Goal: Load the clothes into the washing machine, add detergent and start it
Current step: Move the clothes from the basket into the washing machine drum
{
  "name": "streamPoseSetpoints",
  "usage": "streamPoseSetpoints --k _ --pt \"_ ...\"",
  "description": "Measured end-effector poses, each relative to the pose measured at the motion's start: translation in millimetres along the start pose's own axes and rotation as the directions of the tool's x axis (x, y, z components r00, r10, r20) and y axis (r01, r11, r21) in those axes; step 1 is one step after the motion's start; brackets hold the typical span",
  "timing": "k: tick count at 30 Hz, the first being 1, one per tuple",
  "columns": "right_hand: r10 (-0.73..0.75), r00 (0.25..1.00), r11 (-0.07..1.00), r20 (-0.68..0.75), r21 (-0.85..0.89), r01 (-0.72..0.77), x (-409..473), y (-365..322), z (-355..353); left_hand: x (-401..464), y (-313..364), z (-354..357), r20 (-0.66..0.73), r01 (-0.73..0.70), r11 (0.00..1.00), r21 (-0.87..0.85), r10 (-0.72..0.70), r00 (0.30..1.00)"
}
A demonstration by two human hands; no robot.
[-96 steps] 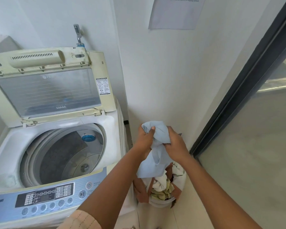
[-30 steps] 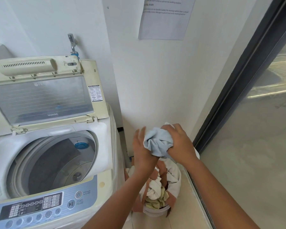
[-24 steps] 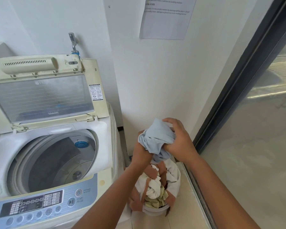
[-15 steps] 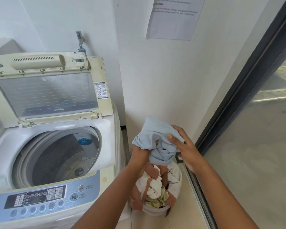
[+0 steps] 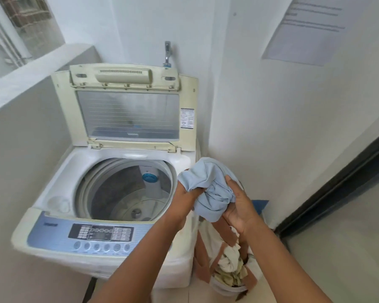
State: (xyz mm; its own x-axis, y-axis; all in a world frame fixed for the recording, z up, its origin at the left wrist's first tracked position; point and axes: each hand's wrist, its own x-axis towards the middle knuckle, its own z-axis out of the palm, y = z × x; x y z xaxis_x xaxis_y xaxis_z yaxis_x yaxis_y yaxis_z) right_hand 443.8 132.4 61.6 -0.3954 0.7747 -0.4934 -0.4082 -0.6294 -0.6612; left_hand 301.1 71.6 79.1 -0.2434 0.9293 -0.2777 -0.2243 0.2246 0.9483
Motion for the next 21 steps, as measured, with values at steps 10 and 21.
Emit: streamPoseSetpoints --k 10,21 --pt "-0.024 0.998 0.968 -0.063 -0.252 0.007 44.6 68.6 106.0 21.0 23.5 -131.9 -0.116 -0.044 0.998 -0.048 0.038 0.992" --pt "0.090 0.954 0.899 -0.285 -0.390 -0.201 118.8 160.5 176.9 62.9 -9.5 -256.3 -0.102 0.094 0.994 0.058 -0.088 0.991"
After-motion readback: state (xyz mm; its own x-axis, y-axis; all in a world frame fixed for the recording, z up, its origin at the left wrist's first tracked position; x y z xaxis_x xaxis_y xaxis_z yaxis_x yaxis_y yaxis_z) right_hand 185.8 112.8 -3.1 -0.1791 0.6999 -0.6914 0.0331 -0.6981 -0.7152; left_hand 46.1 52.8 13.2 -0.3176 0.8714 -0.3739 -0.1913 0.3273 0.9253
